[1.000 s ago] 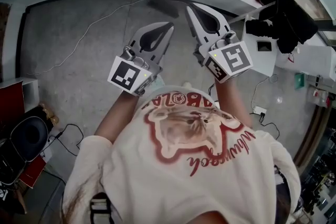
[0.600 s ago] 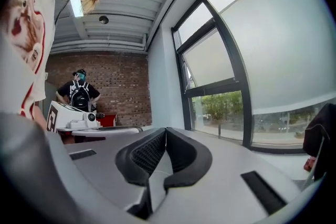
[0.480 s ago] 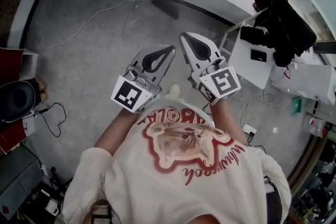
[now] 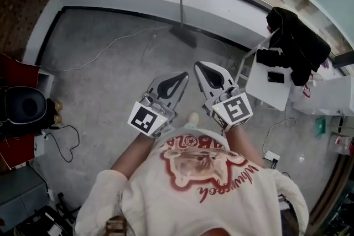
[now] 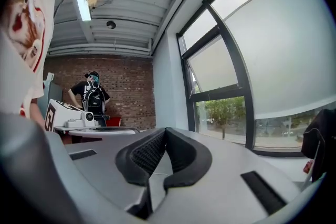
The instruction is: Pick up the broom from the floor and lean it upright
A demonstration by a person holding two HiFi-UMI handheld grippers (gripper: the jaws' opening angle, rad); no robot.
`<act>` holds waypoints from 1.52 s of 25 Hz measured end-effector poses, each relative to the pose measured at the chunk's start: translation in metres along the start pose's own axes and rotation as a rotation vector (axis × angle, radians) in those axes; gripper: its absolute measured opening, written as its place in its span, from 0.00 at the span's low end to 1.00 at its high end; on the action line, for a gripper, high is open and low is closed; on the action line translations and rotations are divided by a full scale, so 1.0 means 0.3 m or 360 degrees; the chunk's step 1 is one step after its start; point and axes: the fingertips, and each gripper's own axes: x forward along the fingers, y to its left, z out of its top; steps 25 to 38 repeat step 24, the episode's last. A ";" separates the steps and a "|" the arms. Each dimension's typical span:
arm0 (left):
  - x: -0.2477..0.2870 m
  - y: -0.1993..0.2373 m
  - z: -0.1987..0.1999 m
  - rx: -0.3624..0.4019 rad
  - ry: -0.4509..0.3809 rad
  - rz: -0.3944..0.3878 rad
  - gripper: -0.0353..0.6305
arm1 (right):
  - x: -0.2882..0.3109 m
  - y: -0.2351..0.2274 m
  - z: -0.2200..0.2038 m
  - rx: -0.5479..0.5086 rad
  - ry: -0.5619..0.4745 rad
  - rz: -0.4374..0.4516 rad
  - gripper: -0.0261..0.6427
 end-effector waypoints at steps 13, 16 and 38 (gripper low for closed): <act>-0.038 0.052 0.040 0.0019 -0.0001 -0.0055 0.08 | 0.050 0.052 0.044 -0.0036 -0.0003 -0.0026 0.08; -0.031 0.068 0.038 0.0008 -0.0011 -0.0055 0.08 | 0.064 0.045 0.046 -0.0039 -0.0003 -0.0026 0.08; -0.021 0.082 0.018 0.0012 -0.0023 -0.0043 0.08 | 0.068 0.038 0.008 -0.0041 0.0014 -0.0002 0.08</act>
